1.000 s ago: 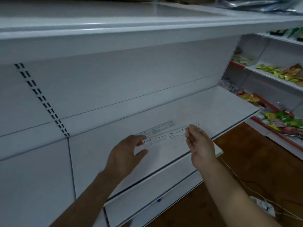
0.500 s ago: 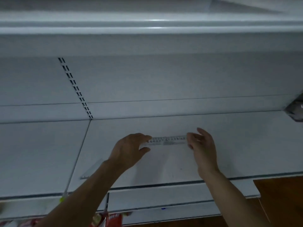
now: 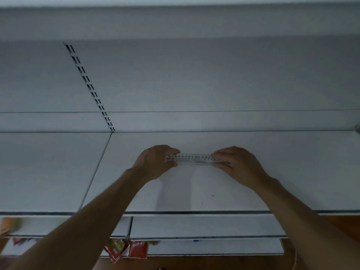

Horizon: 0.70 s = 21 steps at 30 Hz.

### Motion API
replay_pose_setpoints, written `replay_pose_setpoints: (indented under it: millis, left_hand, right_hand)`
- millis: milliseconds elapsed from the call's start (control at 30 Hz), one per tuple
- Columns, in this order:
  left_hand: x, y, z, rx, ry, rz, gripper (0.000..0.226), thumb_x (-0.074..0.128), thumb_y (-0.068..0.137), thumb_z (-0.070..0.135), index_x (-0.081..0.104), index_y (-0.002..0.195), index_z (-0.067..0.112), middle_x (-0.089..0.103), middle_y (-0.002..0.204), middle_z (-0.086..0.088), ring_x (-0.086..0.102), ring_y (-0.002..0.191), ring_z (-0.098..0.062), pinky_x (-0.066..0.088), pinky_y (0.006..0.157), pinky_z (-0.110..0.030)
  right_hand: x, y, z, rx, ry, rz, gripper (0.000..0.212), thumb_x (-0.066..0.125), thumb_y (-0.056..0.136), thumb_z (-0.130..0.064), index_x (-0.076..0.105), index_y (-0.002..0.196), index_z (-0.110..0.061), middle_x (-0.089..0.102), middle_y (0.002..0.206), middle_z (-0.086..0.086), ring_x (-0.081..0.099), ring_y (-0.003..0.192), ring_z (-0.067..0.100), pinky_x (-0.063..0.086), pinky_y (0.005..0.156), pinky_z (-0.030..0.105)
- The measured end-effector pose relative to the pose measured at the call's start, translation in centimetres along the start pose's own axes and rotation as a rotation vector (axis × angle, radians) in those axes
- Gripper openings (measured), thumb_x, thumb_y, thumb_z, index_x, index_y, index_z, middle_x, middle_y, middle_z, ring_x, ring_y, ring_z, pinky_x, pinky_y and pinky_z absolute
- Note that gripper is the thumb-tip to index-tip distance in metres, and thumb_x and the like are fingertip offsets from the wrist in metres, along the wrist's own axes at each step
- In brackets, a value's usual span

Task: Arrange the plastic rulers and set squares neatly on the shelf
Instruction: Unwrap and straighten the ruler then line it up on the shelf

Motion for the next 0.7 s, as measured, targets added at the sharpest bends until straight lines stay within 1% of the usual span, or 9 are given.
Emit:
replay_pose_setpoints:
  millis: [100,167,267,367,433,500,567,700]
  left_hand:
    - [0.4,0.5,-0.3,0.012,-0.002,-0.012,0.039,0.065,0.088,0.039,0.060,0.125,0.031,0.061,0.121,0.006,0.054,0.114,-0.013,0.038,0.089,-0.021]
    - [0.6,0.6,-0.4,0.023,-0.017,-0.020,0.040,0.067,0.086,0.038,0.061,0.125,0.029,0.061,0.121,0.006,0.052,0.116,-0.013,0.038,0.093,-0.021]
    - [0.8,0.9,-0.4,0.054,0.016,-0.040,0.043,0.067,0.086,0.038,0.060,0.127,0.026,0.059,0.124,0.005,0.049,0.116,-0.013,0.035,0.095,-0.020]
    - [0.9,1.3,-0.7,0.053,0.008,-0.066,0.044,0.068,0.085,0.039,0.061,0.126,0.026,0.058,0.123,0.005,0.049,0.115,-0.014,0.034,0.094,-0.020]
    - [0.8,1.6,-0.9,0.062,0.003,-0.085,0.042,0.069,0.084,0.040,0.063,0.123,0.027,0.058,0.119,0.006,0.050,0.113,-0.013,0.034,0.092,-0.019]
    - [0.7,1.8,-0.8,0.089,0.010,-0.109,0.033,0.068,0.085,0.038,0.065,0.117,0.029,0.058,0.111,0.006,0.052,0.106,-0.012,0.035,0.085,-0.018]
    - [0.5,2.0,-0.6,0.115,0.013,-0.135,0.024,0.065,0.088,0.035,0.067,0.111,0.030,0.058,0.103,0.006,0.053,0.100,-0.012,0.037,0.081,-0.021]
    - [0.2,2.1,-0.6,0.132,-0.010,-0.144,0.021,0.065,0.088,0.033,0.069,0.109,0.028,0.056,0.097,0.007,0.053,0.094,-0.011,0.042,0.082,-0.025]
  right_hand:
    - [-0.1,0.2,0.3,-0.001,-0.008,0.020,0.027,0.063,0.081,-0.038,0.075,0.098,-0.020,0.074,0.097,-0.007,0.067,0.079,0.018,0.050,0.074,0.022]
    - [0.1,0.3,0.4,-0.014,-0.013,0.006,0.026,0.061,0.083,-0.041,0.075,0.097,-0.024,0.073,0.096,-0.010,0.065,0.078,0.019,0.054,0.070,0.027]
    - [0.4,0.4,0.7,-0.007,0.009,-0.012,0.030,0.056,0.086,-0.046,0.075,0.096,-0.026,0.073,0.096,-0.012,0.062,0.079,0.020,0.053,0.069,0.030]
    - [1.1,0.2,0.8,0.012,0.018,-0.031,0.026,0.060,0.083,-0.038,0.076,0.097,-0.024,0.072,0.099,-0.007,0.063,0.082,0.022,0.052,0.073,0.029]
    - [1.4,0.2,1.1,0.018,0.030,-0.037,0.024,0.060,0.083,-0.036,0.076,0.098,-0.023,0.072,0.100,-0.005,0.063,0.084,0.022,0.050,0.075,0.027]
    - [1.5,0.2,1.4,0.025,0.032,-0.044,0.021,0.064,0.084,-0.033,0.076,0.098,-0.023,0.071,0.100,-0.005,0.062,0.086,0.021,0.046,0.075,0.024]
    - [1.6,0.3,1.5,0.034,0.034,-0.063,0.017,0.068,0.085,-0.029,0.075,0.100,-0.024,0.069,0.101,-0.006,0.060,0.088,0.019,0.043,0.074,0.023]
    - [1.6,0.6,1.5,0.072,0.059,-0.098,0.020,0.067,0.087,-0.030,0.073,0.106,-0.024,0.066,0.103,-0.007,0.055,0.093,0.014,0.041,0.072,0.024]
Point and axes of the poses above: each hand's wrist, its own y-axis towards the middle knuckle, its own x-axis out of the palm, z = x × y, the point moved 3 cm from there along y, towards the middle knuckle
